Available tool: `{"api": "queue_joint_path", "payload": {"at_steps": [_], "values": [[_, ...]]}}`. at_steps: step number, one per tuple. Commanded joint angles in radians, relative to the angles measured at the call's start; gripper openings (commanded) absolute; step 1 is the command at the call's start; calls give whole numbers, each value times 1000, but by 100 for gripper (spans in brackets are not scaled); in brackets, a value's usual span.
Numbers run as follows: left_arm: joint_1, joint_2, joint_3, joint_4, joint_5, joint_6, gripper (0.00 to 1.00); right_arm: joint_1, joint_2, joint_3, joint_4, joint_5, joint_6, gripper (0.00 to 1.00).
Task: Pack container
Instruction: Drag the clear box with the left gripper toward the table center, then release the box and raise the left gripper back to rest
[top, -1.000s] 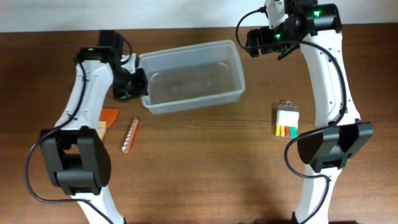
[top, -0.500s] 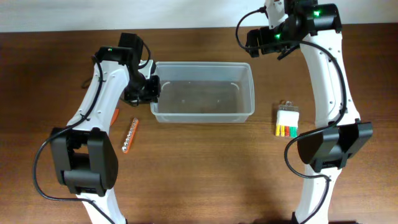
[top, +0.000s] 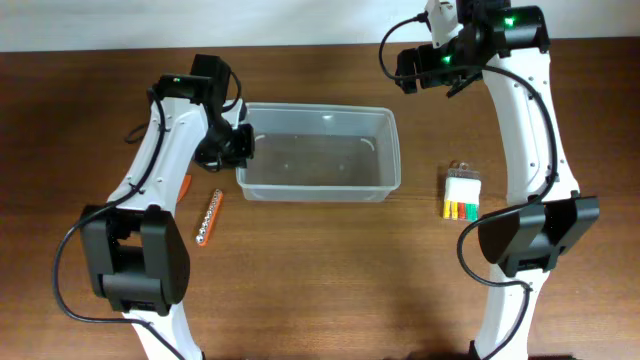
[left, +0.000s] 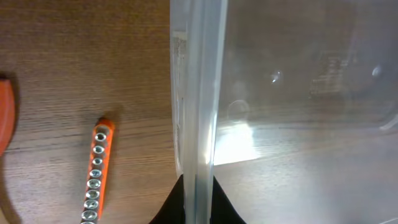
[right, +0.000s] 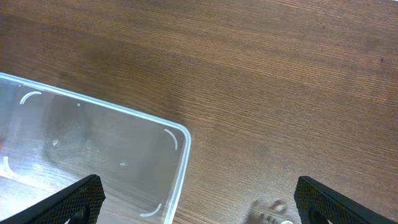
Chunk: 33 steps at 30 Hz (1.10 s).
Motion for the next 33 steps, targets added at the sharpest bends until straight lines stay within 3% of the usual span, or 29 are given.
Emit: {"api": "queue_joint_path", "payload": {"at_steps": [1,4,10,15,25,33], "values": [[2,-2,21,3,-4,-5,2,6,16,15,0,10,1,99],[1,0,19,4,-4,-5,3,6,16,15,0,10,0,99],[2,0,6,3,-3,-5,27,6,16,15,1,10,0,99],[2,0,6,4,-3,-5,39,6,16,15,1,10,0,99],[42,-1,45,25,-19,-5,49,6,16,15,0,52,0,99],[190,-5,290,27,-132,-5,55,2,16,15,32,90,1,99]]}}
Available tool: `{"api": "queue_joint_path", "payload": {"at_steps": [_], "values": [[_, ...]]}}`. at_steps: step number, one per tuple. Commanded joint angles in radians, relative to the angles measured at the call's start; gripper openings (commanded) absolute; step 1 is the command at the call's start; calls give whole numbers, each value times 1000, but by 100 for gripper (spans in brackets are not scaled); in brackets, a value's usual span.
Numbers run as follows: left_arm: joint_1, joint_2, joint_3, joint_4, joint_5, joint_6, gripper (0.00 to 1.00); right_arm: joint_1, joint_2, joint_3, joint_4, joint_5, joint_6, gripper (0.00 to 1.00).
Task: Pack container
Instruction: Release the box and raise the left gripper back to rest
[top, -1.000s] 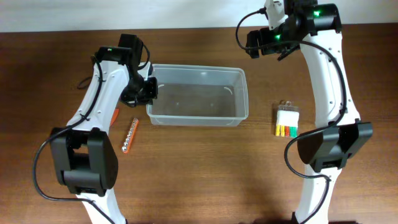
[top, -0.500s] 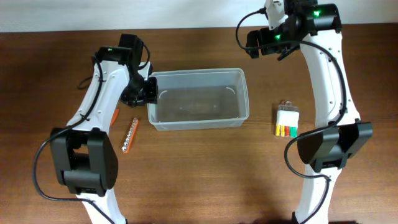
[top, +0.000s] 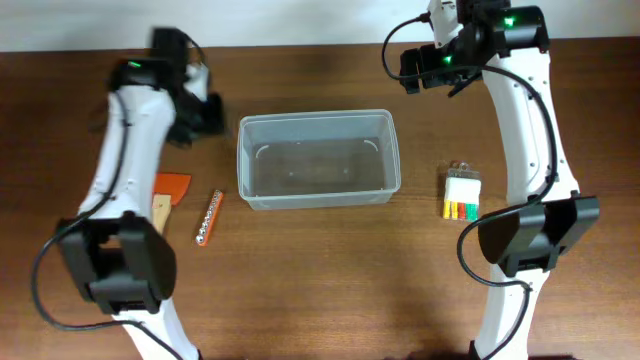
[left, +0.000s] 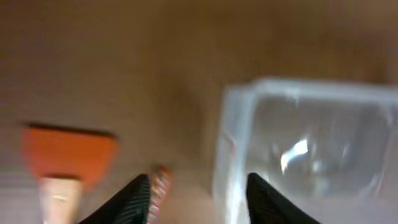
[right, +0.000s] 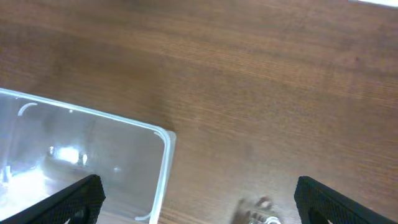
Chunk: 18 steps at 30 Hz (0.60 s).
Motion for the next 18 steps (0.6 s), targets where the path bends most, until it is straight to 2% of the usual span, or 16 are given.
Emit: {"api": "queue_joint_path", "payload": {"at_steps": [1,4,5,8,18], "values": [[73,-5,105,2,-134,6,61,-2,16,15,17,39,2,99],[115,-5,117,1,-196,6,96,-13,16,15,-26,120,5,99],[128,-5,117,-5,-195,6,100,-18,16,15,-52,163,5,99],[152,-5,116,-17,-195,6,99,-34,16,15,-108,250,11,99],[161,-5,116,-16,-195,6,99,-48,-47,15,-245,309,116,99]]}}
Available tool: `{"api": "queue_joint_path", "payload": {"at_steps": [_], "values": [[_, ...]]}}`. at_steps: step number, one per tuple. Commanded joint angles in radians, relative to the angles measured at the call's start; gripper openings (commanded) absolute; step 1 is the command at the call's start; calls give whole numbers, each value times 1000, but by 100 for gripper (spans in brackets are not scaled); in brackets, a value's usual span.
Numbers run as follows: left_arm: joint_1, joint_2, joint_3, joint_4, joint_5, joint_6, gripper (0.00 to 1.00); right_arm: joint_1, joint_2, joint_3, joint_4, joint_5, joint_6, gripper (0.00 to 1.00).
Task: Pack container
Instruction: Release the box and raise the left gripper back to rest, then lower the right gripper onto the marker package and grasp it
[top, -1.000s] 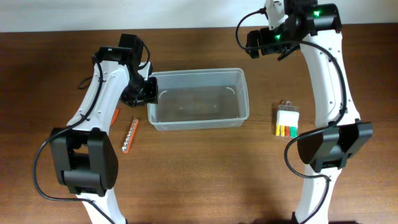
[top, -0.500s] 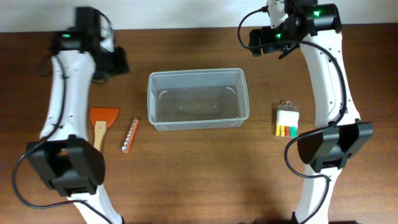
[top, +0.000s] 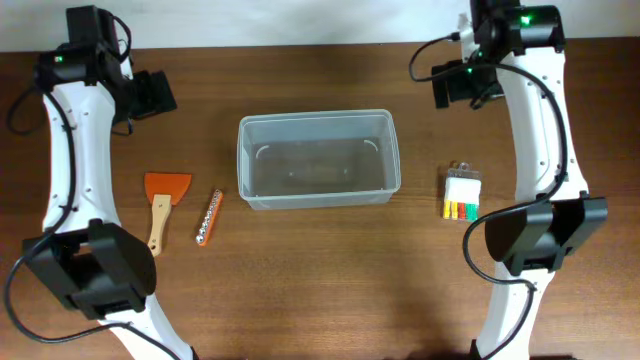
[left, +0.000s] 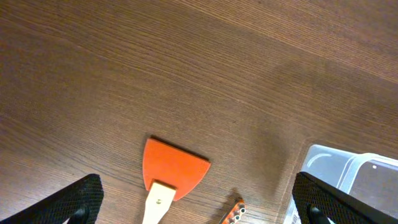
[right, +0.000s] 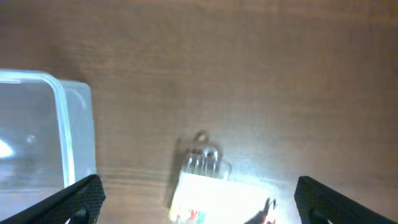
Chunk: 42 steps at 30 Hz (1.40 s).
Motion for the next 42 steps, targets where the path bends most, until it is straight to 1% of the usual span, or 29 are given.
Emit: {"api": "queue_joint_path", "payload": {"at_steps": [1,5,7,13,17,24,28,31,36,38,42], "values": [[2,-4,11,-2,-15,7,99,0,-53,15,-59,61,72,99],[2,-4,11,-2,-15,7,99,0,-63,15,-122,64,131,99],[2,-4,11,-2,-15,7,99,2,-63,15,-128,63,158,99],[2,-4,11,-2,-15,7,99,3,-69,15,-134,87,165,99],[2,-4,11,-2,-15,7,99,3,-147,15,-175,108,182,99],[2,-4,11,-2,-15,7,99,3,-363,-11,-175,97,183,99],[2,-4,11,-2,-15,7,99,-3,-492,-138,-172,109,188,99],[2,-4,11,-2,-15,7,99,-19,-549,-283,-115,123,195,99],[2,-4,11,-2,-15,8,99,-26,-577,-586,93,119,197,99],[2,-4,11,-2,-15,7,99,-28,-573,-726,227,119,180,99],[2,-4,11,-2,-15,7,99,-57,-570,-879,412,113,179,99]]}}
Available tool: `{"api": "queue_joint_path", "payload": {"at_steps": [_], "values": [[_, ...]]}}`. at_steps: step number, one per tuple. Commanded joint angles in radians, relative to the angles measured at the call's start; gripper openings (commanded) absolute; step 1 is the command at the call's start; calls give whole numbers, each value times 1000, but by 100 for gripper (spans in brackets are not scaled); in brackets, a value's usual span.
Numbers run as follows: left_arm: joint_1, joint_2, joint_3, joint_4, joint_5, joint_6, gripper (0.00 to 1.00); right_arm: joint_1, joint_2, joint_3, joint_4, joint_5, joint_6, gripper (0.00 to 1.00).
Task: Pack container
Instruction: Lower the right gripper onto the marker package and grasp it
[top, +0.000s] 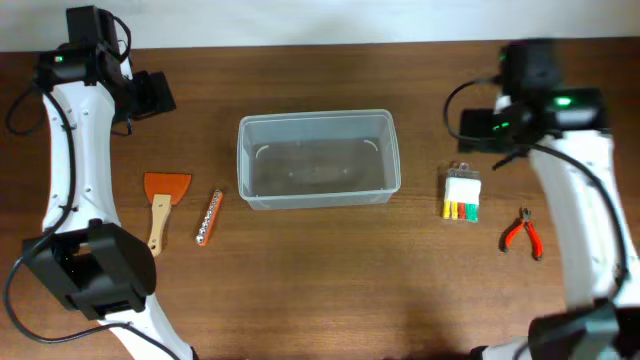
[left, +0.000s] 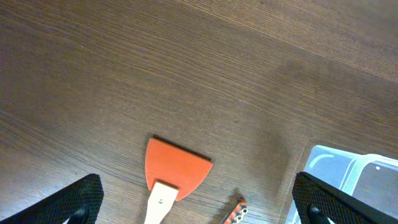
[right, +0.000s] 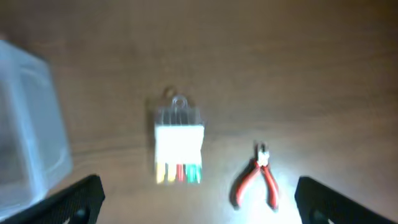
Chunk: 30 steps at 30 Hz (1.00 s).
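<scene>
The clear plastic container (top: 318, 158) sits mid-table with nothing in it. To its left lie an orange scraper (top: 163, 199) (left: 175, 174) with a wooden handle and an orange bit holder (top: 208, 217). On its right are a white pack with coloured tips (top: 462, 194) (right: 178, 148) and red pliers (top: 522, 234) (right: 256, 181). My left gripper (top: 158, 92) is open high at the far left, above the scraper. Over the white pack hangs my right gripper (top: 478, 126), open, holding nothing.
The table's far edge meets a white wall close behind the left arm. The container's corner (left: 339, 171) shows at the right of the left wrist view, and its side (right: 25, 130) at the left of the right wrist view.
My right arm has swung toward the near side and now hovers over the white pack; the red pliers have come into view. The left arm has barely moved.
My left gripper was shut on the container's left wall, with the container askew. Then it was open and off the container, which sat straight. Then the left arm stood at the far left corner, and the right arm shifted from behind the container toward the white pack.
</scene>
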Motion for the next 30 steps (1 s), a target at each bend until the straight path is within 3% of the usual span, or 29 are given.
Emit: {"api": "queue_joint_path", "payload": {"at_steps": [1,9,20,30], "values": [[2,-4,11,-1,-6,7,99,-48,-8,-109,97,-16,1,99],[2,-4,11,-1,-6,7,99,-153,98,-133,113,-119,-58,99],[2,-4,11,-1,-6,7,99,-140,213,-137,133,-164,-85,99],[2,-4,11,-1,-6,7,99,-139,214,-257,192,-254,-134,99]]}}
